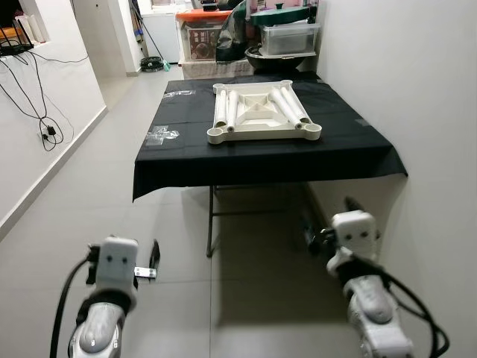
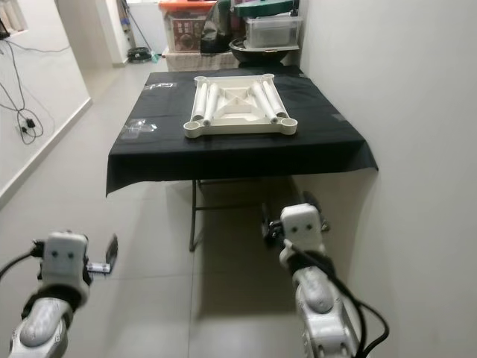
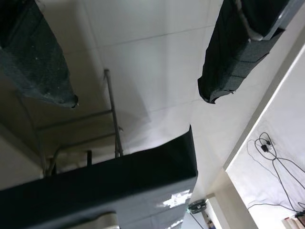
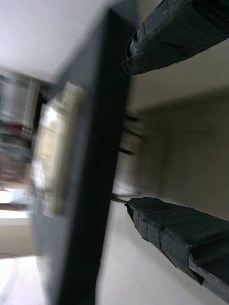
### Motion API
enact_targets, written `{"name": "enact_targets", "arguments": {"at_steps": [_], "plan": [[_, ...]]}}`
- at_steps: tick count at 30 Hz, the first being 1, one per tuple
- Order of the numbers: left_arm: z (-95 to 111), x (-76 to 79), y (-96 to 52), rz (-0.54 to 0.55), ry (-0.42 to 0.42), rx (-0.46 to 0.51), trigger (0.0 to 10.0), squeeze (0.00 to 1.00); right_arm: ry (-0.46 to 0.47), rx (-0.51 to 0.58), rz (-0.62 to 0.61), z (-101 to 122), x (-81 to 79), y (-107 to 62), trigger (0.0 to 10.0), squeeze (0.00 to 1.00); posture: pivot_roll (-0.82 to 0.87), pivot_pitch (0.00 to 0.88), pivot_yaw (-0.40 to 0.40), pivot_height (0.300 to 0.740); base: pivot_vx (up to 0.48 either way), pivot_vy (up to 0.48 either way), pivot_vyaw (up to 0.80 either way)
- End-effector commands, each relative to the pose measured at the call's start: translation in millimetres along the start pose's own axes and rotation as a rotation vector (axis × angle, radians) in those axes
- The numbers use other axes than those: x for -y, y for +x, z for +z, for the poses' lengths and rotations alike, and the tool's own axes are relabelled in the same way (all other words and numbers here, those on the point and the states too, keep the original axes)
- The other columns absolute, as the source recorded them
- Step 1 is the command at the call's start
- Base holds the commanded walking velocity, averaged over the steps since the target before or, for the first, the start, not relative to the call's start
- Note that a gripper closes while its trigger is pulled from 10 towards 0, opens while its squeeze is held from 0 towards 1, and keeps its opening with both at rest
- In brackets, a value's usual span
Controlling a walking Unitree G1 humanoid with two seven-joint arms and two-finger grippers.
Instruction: Building children table
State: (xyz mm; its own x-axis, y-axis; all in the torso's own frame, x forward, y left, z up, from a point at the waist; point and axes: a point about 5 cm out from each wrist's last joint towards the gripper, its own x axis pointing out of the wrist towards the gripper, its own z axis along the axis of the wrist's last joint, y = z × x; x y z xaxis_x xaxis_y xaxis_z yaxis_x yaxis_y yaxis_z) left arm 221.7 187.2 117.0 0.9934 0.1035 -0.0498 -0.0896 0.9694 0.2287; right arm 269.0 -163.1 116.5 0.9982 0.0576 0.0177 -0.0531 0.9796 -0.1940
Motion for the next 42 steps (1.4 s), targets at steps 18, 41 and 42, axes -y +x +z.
{"name": "enact_targets", "arguments": {"at_steps": [18, 41, 42], "plan": [[17.3, 23.2, -3.1, -0.137, 0.076, 0.193, 10.0, 0.00, 0.053, 0.035, 0.108, 10.3, -20.7, 11.4, 10.0, 0.00, -0.03, 0.000, 0.005, 0.740, 0.000, 0.000, 0.00], [28.6, 17.6, 13.0, -0.119, 0.044, 0.265, 10.0, 0.00, 0.039, 0.055, 0.084, 19.1, -16.7, 24.9, 10.0, 0.00, -0.05, 0.000, 0.007, 0.740, 0.067, 0.000, 0.00], [28.5, 17.8, 12.9, -0.120, 0.043, 0.266, 10.0, 0.00, 0.040, 0.055, 0.084, 19.4, -16.6, 25.3, 10.0, 0.00, -0.05, 0.000, 0.007, 0.740, 0.341, 0.000, 0.00]]}}
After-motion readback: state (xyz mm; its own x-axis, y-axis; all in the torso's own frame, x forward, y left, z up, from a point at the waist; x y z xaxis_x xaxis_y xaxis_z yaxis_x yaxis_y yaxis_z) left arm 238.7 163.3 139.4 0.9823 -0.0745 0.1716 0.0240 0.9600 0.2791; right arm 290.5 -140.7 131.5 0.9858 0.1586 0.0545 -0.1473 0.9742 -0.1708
